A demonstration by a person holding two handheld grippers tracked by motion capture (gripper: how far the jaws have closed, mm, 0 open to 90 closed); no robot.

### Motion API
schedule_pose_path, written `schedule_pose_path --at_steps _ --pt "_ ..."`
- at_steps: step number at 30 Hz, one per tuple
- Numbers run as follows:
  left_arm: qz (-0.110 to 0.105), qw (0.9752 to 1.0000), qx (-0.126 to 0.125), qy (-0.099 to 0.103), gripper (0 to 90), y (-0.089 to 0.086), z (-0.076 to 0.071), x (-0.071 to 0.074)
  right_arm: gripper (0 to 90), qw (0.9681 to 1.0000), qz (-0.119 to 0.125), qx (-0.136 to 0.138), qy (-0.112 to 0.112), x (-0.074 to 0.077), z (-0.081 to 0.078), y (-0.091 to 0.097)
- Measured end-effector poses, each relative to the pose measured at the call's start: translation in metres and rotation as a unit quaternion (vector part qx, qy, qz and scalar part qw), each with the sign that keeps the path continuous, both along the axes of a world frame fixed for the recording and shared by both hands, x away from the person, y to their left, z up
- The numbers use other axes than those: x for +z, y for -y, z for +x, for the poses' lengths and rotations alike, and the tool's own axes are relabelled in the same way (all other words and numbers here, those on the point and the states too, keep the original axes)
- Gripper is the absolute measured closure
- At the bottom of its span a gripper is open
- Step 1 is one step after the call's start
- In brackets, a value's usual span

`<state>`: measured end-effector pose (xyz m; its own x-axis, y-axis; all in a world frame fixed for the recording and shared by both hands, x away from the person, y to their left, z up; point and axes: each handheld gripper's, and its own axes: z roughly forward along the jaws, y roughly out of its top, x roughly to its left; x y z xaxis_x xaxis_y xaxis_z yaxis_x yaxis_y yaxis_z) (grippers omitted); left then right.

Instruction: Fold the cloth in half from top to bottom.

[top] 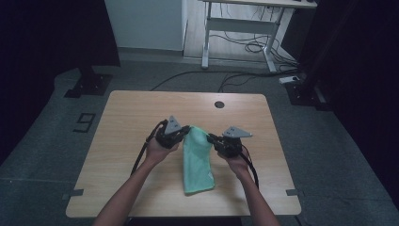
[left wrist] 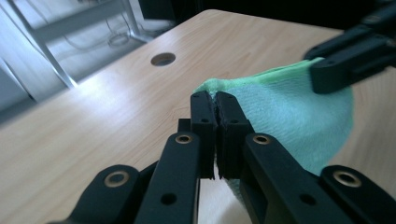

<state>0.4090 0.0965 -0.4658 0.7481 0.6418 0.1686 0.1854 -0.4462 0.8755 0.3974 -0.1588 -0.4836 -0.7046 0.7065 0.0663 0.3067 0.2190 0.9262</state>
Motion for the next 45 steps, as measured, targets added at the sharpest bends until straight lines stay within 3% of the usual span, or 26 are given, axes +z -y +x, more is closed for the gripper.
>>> schedule_pose_path --at_steps 2,7,11,16,23,29,32,38,40,42,45 --pt "0.006 1.0000 -0.004 0.002 87.2 0.001 -0.008 -0.004 82.7 0.9998 -0.019 0.006 0.001 -0.004 -0.006 0.001" --pt "0.019 0.9998 -0.007 0.003 87.2 0.002 -0.018 -0.017 82.7 0.9998 -0.009 0.013 -0.013 -0.010 -0.012 0.004" --pt "0.021 0.9996 -0.019 0.004 87.2 -0.001 -0.025 -0.022 82.5 0.9993 -0.019 0.033 -0.004 -0.015 -0.023 0.003" --pt "0.014 0.9996 -0.015 -0.018 87.1 -0.004 -0.019 -0.027 82.3 0.9990 -0.018 0.037 -0.015 -0.018 -0.023 0.004" --pt "0.017 0.9995 -0.010 -0.026 87.2 -0.001 -0.009 -0.025 82.4 0.9994 -0.016 0.024 -0.021 -0.018 -0.018 0.003" --pt "-0.022 0.9979 -0.002 -0.060 87.7 -0.004 -0.004 -0.021 82.5 0.9995 -0.004 0.012 -0.028 -0.016 -0.014 0.005" --pt "-0.030 0.9968 0.002 -0.074 87.7 -0.005 -0.002 -0.022 82.4 0.9994 -0.005 0.006 -0.033 -0.017 -0.012 0.003" --pt "-0.055 0.9927 0.018 -0.106 87.8 -0.008 0.005 -0.026 82.4 0.9990 -0.001 -0.004 -0.044 -0.021 -0.004 0.001" --pt "-0.056 0.9925 0.021 -0.107 87.8 -0.009 0.006 -0.025 82.4 0.9990 0.008 -0.006 -0.045 -0.020 -0.002 0.001" --pt "-0.062 0.9935 0.023 -0.093 87.9 -0.011 0.010 -0.012 82.4 0.9991 0.018 -0.007 -0.038 -0.015 -0.001 0.001" --pt "-0.045 0.9967 0.024 -0.063 87.9 -0.007 0.022 0.015 82.4 0.9989 0.039 -0.014 -0.022 -0.002 0.004 0.000"
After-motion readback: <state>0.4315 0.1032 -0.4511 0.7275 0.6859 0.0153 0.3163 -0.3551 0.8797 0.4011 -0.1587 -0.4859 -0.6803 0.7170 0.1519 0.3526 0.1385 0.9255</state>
